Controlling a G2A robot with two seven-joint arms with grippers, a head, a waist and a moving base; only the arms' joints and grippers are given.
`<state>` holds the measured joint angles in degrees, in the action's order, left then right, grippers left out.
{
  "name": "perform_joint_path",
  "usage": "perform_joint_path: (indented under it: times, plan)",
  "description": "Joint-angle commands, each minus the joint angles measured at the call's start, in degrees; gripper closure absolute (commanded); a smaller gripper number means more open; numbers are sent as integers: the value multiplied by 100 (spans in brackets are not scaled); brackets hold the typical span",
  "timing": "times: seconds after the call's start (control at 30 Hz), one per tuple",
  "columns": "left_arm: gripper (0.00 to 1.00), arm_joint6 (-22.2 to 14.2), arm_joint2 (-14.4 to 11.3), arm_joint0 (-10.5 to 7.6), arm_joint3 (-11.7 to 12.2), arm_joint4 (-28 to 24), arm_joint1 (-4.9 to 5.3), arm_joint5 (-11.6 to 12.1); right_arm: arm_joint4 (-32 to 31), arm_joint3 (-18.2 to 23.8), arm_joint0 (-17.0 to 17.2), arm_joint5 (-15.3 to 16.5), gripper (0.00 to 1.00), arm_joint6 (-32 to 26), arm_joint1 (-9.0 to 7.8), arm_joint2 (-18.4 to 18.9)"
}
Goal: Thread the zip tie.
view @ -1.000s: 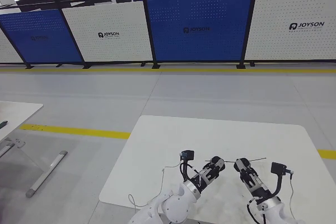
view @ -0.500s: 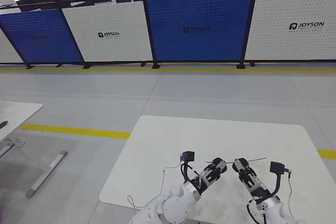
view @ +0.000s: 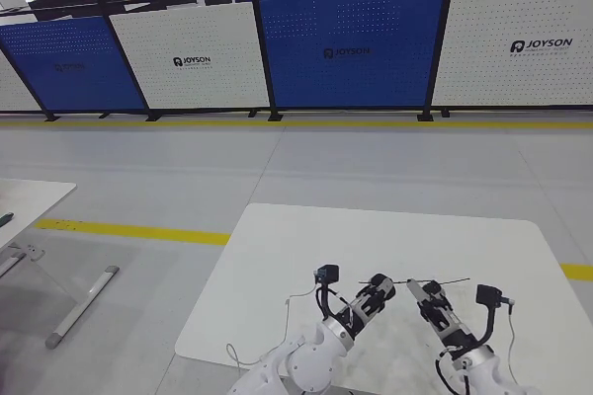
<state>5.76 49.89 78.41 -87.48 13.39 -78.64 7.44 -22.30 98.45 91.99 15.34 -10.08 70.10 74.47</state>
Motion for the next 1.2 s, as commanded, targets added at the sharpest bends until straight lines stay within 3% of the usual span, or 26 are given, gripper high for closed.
perform_joint_path:
  times: [0.0, 0.13, 0.2, 0.23, 0.9, 1.13, 1.17]
  plan:
    - [100, 11, 7, 3, 1, -10, -3, -7, 4, -10, 12, 27, 55, 32, 0, 11]
    - [100, 18, 20, 19, 4, -13, -5, 0, 48, -27, 24, 72, 65, 79, -1, 49]
    - [100, 22, 24, 25, 5, -12, -7, 6, 59, -30, 26, 76, 82, 92, 0, 61]
    - [100, 23, 26, 28, 7, -12, -8, 10, 65, -34, 22, 73, 100, 92, 0, 67]
    - [100, -105, -14, 48, -52, 129, -15, 166, -32, 5, 36, 135, 100, 100, -2, 94]
    - [100, -29, -6, 33, -62, 225, -23, 31, -40, 32, 38, 119, 100, 70, -4, 112]
    - [92, -22, -3, 27, -58, 277, -22, -13, -49, 37, 42, 112, 100, 81, -5, 119]
